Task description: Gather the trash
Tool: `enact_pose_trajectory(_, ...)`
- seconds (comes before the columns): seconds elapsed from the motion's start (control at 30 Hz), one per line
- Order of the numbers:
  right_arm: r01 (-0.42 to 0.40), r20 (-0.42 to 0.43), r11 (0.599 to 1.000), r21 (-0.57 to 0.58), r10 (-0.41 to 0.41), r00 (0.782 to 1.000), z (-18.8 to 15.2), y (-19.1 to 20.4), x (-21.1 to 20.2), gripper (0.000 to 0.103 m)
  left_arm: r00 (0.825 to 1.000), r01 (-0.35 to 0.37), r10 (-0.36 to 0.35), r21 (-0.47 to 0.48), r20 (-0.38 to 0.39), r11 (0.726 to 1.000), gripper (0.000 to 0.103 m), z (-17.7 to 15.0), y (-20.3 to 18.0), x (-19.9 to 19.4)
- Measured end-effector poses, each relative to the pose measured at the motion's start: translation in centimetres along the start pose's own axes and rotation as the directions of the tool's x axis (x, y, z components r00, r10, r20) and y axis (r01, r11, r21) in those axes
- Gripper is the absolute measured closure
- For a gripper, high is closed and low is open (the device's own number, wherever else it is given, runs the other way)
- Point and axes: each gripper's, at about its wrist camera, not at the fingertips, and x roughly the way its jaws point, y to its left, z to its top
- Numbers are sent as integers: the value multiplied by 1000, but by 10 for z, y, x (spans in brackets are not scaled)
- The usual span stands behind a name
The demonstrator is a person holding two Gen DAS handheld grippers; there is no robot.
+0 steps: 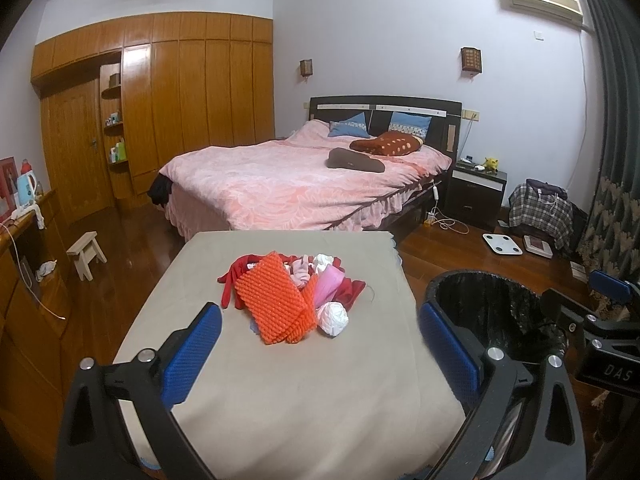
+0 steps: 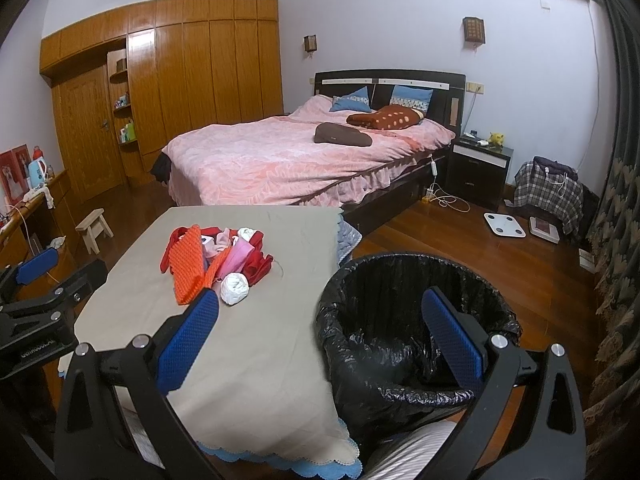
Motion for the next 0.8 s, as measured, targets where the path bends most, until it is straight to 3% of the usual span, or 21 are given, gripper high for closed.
enact_pose_trajectory(0.8, -27, -34, 1000, -13, 27, 999, -6, 16, 27, 5, 999, -31, 30, -28, -46, 999, 6, -6, 20, 23)
